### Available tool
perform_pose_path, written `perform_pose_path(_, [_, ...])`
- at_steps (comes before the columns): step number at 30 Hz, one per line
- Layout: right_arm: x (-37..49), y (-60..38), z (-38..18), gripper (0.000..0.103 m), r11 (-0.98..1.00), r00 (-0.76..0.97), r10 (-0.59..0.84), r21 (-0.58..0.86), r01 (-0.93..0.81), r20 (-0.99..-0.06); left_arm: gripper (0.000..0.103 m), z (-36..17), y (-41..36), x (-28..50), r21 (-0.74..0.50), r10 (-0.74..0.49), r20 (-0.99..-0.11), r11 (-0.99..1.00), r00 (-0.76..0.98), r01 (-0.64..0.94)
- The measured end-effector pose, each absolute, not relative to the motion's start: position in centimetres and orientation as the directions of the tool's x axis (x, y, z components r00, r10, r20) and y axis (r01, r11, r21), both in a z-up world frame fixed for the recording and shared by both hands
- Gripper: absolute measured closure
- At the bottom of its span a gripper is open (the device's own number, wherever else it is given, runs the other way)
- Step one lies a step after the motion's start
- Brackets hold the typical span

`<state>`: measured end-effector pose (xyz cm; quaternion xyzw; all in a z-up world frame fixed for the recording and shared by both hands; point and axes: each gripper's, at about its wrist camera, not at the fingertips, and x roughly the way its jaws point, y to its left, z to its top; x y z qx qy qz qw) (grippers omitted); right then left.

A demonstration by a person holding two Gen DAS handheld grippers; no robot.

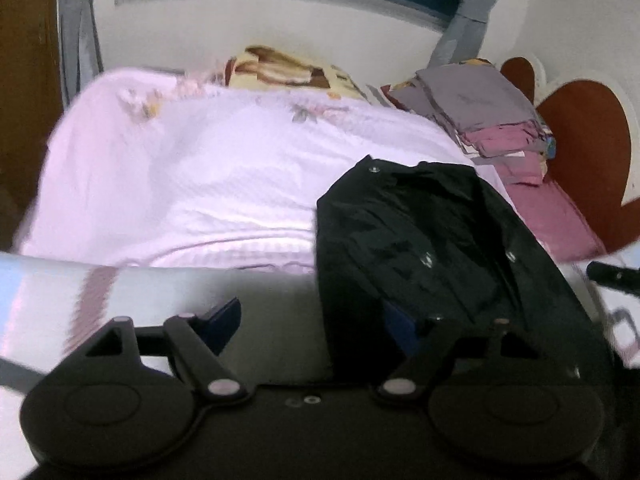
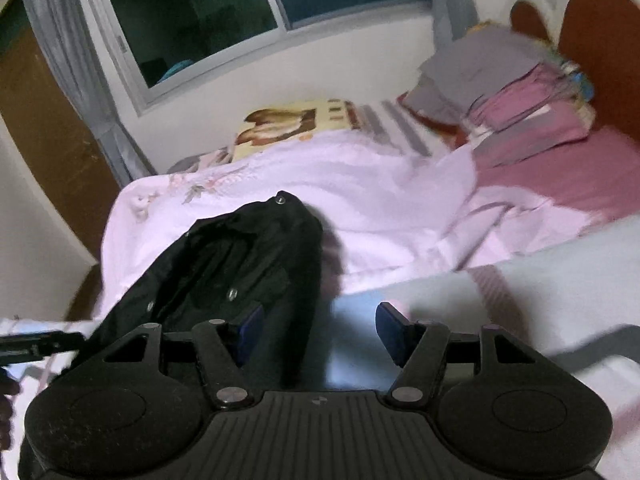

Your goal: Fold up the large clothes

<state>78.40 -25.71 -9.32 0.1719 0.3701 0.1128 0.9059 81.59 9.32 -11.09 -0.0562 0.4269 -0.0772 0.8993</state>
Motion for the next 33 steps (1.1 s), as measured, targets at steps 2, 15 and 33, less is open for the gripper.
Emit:
perform_pose_path(2, [79.9,-25.8,-10.3,0.040,0.904,0.683,0.362,0.419,-0.090,-0.634,0.026,-12.3,9.2,83.3,-0.182,-0.193,-0.770,0.980,0.609,0.080])
perform_pose_path(15, [82.7,-23.7,-13.8,0.095,0.869,0.591,0.476,0.450,-0.205,-0.651,0.100,-14.3,6.1,86.6,-0.201,-0.233,-0.798,0.972,0.556,0.120])
perform_pose_path(33, [58.4,-23.9,-1.1,0.097,0.886,0.787,0.464,0.230,-0.403,-0.406,0.099,-3.5,5.9,61.9,-0.061,-0.301,-0.454,0.950,0.839,0.308])
